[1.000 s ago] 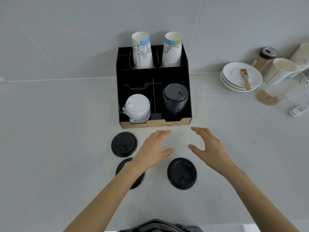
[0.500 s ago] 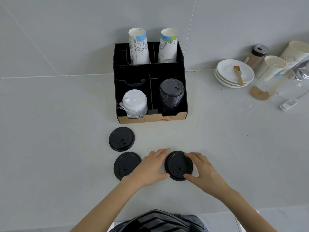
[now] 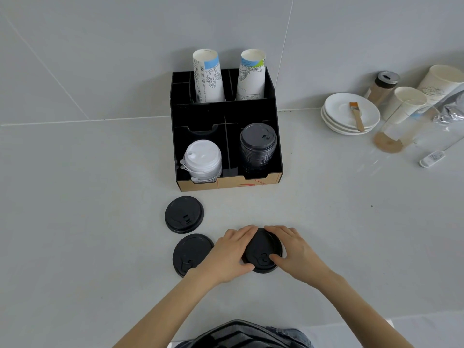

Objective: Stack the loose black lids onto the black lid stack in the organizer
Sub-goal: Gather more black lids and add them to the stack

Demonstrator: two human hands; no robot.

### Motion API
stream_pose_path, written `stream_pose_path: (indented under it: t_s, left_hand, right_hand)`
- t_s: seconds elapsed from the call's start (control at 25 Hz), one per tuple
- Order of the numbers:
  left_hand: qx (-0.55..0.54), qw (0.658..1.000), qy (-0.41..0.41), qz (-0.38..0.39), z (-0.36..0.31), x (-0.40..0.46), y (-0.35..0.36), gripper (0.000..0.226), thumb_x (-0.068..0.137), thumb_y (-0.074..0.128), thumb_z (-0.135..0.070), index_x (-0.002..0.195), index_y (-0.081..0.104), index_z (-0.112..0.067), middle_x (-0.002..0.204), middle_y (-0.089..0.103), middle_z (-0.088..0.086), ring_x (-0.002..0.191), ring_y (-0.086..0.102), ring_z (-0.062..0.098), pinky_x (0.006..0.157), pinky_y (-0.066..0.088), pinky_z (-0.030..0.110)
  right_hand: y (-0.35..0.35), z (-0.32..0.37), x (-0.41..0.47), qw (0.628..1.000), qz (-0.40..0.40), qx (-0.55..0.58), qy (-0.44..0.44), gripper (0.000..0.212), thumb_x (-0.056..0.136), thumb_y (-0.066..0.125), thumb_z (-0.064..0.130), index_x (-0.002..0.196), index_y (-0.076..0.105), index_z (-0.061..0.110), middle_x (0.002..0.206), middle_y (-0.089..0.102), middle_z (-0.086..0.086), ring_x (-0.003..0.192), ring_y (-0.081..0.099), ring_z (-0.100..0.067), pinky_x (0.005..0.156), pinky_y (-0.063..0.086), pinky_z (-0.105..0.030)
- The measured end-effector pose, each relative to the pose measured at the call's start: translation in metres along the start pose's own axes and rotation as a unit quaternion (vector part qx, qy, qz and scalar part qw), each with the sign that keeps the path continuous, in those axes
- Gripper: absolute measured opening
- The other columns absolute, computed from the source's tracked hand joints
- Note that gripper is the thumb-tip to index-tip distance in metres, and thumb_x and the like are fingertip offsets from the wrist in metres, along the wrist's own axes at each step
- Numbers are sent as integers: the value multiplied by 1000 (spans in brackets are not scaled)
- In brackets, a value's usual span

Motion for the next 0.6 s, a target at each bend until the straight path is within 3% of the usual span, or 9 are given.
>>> stream_pose_path:
  t_s: [0.2, 0.6]
  left_hand:
    - [4, 1000, -14, -21, 8, 0, -4, 76, 80, 56, -35, 140, 10, -23, 151, 19, -6, 129, 23, 22, 108, 28, 37]
    - [-44, 987, -78, -130, 21, -4, -31, 73, 82, 54, -46, 138, 19, -17, 147, 27, 0, 131, 26, 22, 109, 28, 35]
  right_hand:
    - [2, 7, 14, 999, -3, 33, -11, 52, 80, 54, 6, 129, 38, 16, 133, 47, -3, 121, 43, -19, 97, 31, -18]
    - [0, 13, 8, 996, -70, 46, -13, 53, 83, 60, 19, 129, 37, 13, 131, 43, -2, 121, 42, -15, 95, 28, -15]
Point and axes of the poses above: each hand's wrist, its own x-axis towards the middle knuckle, its own y-axis out of the palm, z = x × y, the point moved 7 cm from there along x, towards the middle knuckle
